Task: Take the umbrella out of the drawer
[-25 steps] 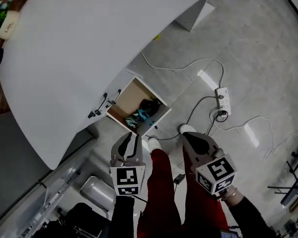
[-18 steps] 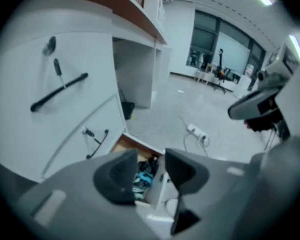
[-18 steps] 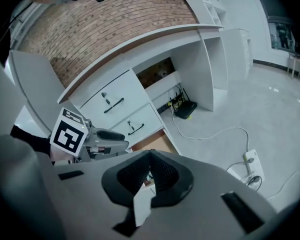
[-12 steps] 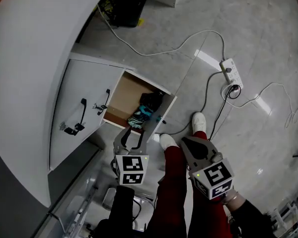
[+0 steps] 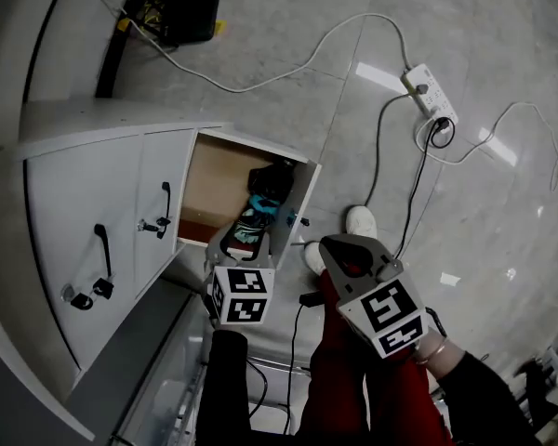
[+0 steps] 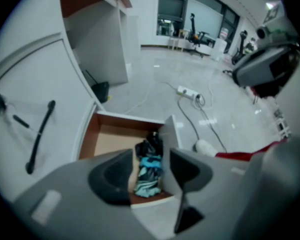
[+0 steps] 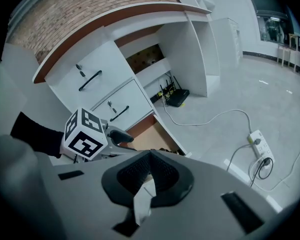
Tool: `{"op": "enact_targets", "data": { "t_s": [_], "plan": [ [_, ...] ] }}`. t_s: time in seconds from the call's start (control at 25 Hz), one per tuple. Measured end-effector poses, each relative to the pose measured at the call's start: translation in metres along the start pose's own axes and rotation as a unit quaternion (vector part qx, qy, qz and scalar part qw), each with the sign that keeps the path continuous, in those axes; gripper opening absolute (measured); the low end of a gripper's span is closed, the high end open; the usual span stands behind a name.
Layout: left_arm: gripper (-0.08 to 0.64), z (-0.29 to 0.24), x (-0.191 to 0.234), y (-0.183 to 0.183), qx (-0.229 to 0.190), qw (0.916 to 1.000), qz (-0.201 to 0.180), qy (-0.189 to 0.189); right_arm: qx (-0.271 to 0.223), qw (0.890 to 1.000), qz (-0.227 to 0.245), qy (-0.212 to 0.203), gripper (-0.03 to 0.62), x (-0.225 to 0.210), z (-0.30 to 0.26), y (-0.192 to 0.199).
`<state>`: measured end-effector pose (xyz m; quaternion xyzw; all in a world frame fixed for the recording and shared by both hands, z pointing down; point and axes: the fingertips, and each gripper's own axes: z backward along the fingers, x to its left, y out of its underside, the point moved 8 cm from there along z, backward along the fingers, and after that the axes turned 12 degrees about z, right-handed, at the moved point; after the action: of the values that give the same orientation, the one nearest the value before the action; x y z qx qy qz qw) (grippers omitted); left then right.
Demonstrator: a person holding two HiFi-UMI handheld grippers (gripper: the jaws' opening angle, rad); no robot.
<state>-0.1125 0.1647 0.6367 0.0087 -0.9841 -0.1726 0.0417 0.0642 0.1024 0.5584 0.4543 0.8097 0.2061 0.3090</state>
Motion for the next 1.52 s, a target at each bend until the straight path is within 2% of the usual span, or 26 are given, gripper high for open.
{"op": "enact_targets", "data": {
  "t_s": [0.08,0.2,0.84,1.12,1.32,1.52],
  "plan": [
    [0.238,-0.014,0.001,0.003,0.014,0.9998,-0.012,0.008,0.002,1.0,-0.001,-0.002,-0.002,-0.003,-0.01,0.005],
    [0.242,-0.032,0.002,0.007,0.027,0.9995,-0.009,0.016,0.008,1.0,-0.001,-0.001,-0.003,-0.009,-0.02,0.016],
    [0.275,-0.124,0.002,0.027,0.128,0.9914,-0.017,0.022,0.034,0.996,-0.075,0.039,-0.003,-0.059,-0.069,0.074],
    [0.279,-0.163,0.008,0.04,0.165,0.986,-0.019,0.012,0.042,0.995,-0.081,0.032,-0.003,-0.065,-0.086,0.093],
    [0.284,-0.183,0.008,0.05,0.181,0.9832,-0.018,0.011,0.05,0.996,-0.072,0.021,-0.002,-0.065,-0.095,0.1],
    [0.284,-0.199,0.011,0.05,0.187,0.9823,-0.005,0.0,0.056,0.995,-0.081,0.018,-0.003,-0.073,-0.105,0.107]
  ]
}}
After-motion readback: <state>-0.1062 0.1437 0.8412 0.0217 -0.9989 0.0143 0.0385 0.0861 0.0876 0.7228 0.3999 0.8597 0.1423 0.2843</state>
